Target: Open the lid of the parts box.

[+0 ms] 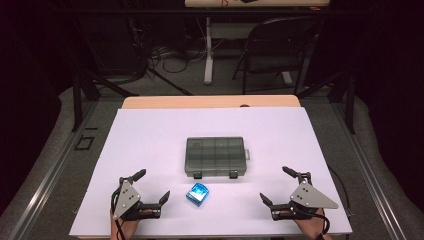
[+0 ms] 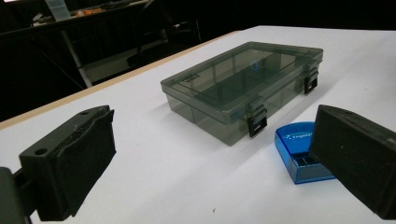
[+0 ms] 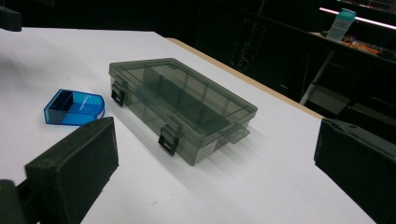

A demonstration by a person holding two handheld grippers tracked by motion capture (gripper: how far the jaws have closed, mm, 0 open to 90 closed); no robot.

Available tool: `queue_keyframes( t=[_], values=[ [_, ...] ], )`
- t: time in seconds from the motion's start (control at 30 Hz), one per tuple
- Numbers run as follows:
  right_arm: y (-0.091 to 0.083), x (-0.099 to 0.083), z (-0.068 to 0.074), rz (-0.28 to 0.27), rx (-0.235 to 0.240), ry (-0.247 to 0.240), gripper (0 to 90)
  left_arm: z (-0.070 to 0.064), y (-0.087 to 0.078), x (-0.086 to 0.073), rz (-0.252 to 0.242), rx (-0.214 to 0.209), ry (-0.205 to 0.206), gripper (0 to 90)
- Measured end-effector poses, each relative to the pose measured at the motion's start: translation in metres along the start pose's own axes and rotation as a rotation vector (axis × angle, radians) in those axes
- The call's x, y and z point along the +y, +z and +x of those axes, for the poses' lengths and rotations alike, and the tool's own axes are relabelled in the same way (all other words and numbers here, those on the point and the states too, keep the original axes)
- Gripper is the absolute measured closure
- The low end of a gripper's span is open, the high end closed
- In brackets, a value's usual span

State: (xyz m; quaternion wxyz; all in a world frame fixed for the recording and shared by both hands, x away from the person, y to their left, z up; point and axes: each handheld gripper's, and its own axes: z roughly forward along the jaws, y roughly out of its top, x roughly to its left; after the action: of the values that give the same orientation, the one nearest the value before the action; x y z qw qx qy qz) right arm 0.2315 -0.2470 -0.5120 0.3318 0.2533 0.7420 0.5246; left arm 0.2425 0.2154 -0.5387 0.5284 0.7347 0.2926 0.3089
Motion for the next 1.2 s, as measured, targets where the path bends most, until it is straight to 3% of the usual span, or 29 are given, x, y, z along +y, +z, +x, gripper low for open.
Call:
queue_keyframes(
  t=[0.7, 0.93, 1.2],
  values=[
    [0.024, 0.006, -0.001, 0.044, 0.048, -0.003, 0.0, 0.003, 0.016, 0.009, 0.022, -0.026, 0.011, 0.1],
    [0.035, 0.008, -0.004, 0.052, 0.054, -0.010, 0.0, 0.004, 0.022, 0.016, 0.075, -0.080, -0.011, 0.0],
    [0.049, 0.013, -0.008, 0.071, 0.068, -0.010, 0.0, 0.007, 0.033, 0.023, 0.078, -0.100, 0.003, 0.0]
  ],
)
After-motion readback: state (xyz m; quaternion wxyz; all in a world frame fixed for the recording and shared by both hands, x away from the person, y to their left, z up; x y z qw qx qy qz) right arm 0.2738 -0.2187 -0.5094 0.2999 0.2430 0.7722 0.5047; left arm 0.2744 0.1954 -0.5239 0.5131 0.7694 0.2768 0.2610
